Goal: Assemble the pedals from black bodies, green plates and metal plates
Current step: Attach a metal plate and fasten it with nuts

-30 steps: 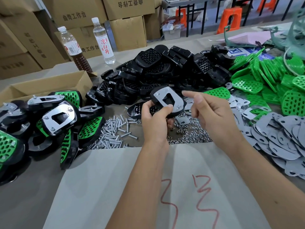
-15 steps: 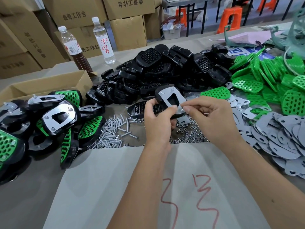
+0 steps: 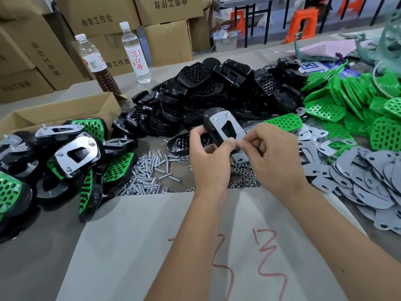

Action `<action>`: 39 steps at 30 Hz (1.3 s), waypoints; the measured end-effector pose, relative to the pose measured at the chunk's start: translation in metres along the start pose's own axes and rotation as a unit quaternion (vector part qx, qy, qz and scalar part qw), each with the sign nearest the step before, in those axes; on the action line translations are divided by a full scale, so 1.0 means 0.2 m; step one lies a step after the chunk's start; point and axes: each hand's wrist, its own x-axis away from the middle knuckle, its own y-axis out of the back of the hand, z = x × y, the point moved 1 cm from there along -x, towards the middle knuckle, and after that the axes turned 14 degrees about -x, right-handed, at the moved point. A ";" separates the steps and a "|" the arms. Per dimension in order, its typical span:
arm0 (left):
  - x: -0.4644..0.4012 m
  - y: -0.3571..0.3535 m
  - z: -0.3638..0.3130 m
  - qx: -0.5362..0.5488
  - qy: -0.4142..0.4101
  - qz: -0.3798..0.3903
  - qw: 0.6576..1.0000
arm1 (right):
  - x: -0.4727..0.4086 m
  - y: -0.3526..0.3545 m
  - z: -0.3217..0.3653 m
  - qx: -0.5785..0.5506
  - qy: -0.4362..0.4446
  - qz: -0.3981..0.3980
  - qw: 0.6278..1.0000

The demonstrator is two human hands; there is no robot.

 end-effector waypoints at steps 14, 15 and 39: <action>0.01 0.00 -0.01 -0.060 -0.022 -0.037 0.997 | -0.02 -0.02 0.03 0.051 -0.004 0.085 0.995; 0.01 0.00 -0.01 -0.070 -0.024 -0.039 0.996 | -0.02 -0.01 0.04 0.052 -0.005 0.097 0.994; -0.03 0.05 -0.01 -0.138 -0.043 0.004 0.989 | -0.02 0.00 0.00 -0.046 -0.004 0.127 0.991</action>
